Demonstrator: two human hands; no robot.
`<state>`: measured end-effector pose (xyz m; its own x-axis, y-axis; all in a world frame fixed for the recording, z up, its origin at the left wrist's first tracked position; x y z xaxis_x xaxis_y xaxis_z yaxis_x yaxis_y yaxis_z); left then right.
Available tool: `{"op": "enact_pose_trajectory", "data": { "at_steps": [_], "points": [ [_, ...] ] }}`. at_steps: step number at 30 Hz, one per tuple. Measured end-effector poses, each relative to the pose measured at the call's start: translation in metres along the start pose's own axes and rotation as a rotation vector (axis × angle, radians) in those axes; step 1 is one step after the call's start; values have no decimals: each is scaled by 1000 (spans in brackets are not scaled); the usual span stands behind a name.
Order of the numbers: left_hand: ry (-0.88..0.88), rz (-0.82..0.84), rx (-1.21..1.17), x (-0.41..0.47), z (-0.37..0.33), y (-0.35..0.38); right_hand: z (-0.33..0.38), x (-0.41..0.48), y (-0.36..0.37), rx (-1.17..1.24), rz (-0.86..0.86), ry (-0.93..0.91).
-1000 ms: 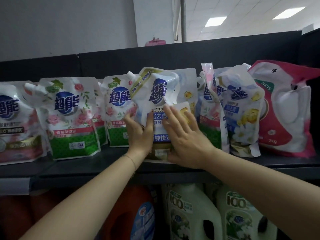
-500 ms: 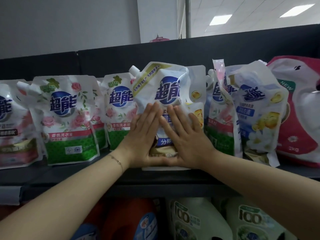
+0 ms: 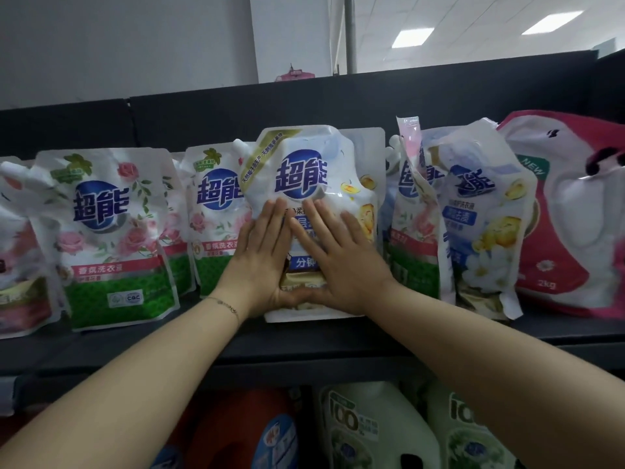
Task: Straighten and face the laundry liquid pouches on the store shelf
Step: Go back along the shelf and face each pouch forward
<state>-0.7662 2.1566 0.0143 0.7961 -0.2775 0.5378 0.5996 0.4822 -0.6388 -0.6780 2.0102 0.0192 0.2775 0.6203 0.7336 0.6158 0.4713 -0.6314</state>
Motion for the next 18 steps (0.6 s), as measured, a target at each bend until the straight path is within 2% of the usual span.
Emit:
{"op": "enact_pose_trajectory", "data": {
  "at_steps": [5,9,11,13,16,18],
  "points": [
    [-39,100,50,0,-7,-14,2,-7,-19,-67,85,4],
    [-96,82,-38,-2,-26,-35,-1,-24,-43,68,178,-54],
    [-194,12,-108,-1,-39,-47,-6,-40,-57,193,180,-71],
    [-283,-108,-163,4,-54,-58,-15,-60,-67,182,92,-109],
    [-183,-288,-99,17,-93,-63,-35,-88,-70,118,22,-82],
    [-173,-351,-192,30,-124,-62,-55,-102,-70,145,-19,0]
  ]
}}
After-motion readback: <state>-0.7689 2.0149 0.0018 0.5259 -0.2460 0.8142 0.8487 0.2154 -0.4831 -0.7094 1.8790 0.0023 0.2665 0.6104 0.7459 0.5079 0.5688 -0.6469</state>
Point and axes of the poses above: each hand's wrist, its own x-axis towards the middle knuckle, its own y-axis out of the palm, z = x × y, the point moved 2 cm from there along x, towards the middle knuckle, and after that the axes turned 14 degrees about y, right-handed, at the moved point
